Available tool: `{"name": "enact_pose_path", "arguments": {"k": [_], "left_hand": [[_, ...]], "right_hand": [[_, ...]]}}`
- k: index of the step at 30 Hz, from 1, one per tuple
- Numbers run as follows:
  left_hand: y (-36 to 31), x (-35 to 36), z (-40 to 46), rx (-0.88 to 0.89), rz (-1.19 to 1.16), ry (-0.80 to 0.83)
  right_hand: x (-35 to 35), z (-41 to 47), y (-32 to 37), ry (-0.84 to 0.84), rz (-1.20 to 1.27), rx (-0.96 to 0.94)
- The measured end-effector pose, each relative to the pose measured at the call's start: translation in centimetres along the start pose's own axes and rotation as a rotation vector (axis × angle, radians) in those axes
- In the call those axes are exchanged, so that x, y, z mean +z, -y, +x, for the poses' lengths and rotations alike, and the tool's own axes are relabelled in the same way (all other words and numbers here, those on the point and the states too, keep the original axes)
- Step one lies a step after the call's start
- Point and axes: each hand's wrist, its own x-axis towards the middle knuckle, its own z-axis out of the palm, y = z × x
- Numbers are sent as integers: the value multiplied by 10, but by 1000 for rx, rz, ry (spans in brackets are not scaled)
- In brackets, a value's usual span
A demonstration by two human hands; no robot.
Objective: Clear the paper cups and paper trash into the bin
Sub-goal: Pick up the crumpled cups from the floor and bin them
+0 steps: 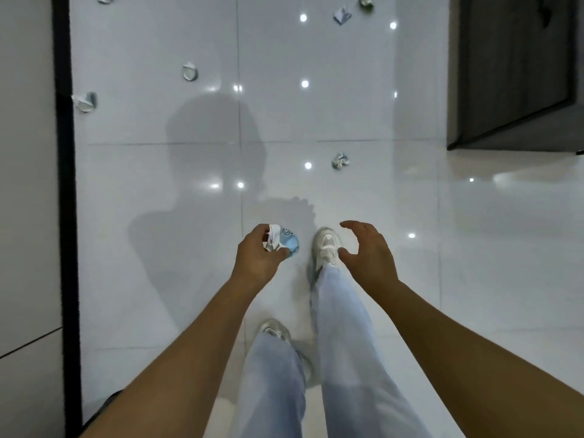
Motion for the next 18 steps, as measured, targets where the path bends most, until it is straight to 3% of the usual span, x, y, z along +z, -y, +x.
{"name": "enact_pose_path", "arguments": {"k": [10, 18], "left_hand": [[-112, 54, 115, 40, 136, 66], [-150, 63, 195, 75, 188, 106]], "right_hand": [[-69, 124, -17, -33, 6, 97], [-73, 202, -18, -63, 42, 192]]}}
